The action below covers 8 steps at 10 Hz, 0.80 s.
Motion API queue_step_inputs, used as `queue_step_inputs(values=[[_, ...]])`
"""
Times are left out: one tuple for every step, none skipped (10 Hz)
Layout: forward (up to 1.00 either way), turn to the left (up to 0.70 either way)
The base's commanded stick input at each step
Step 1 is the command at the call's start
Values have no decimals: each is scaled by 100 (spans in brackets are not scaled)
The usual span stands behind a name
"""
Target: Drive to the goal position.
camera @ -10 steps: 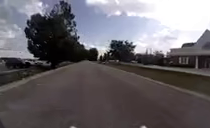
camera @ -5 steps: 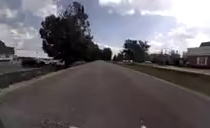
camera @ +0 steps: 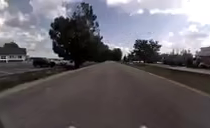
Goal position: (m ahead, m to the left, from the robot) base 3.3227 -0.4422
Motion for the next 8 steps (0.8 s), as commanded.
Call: queue_step_inputs(values=[[70,0],[70,0],[70,0],[70,0],[70,-35],[70,-35],[70,-35],[70,-24]])
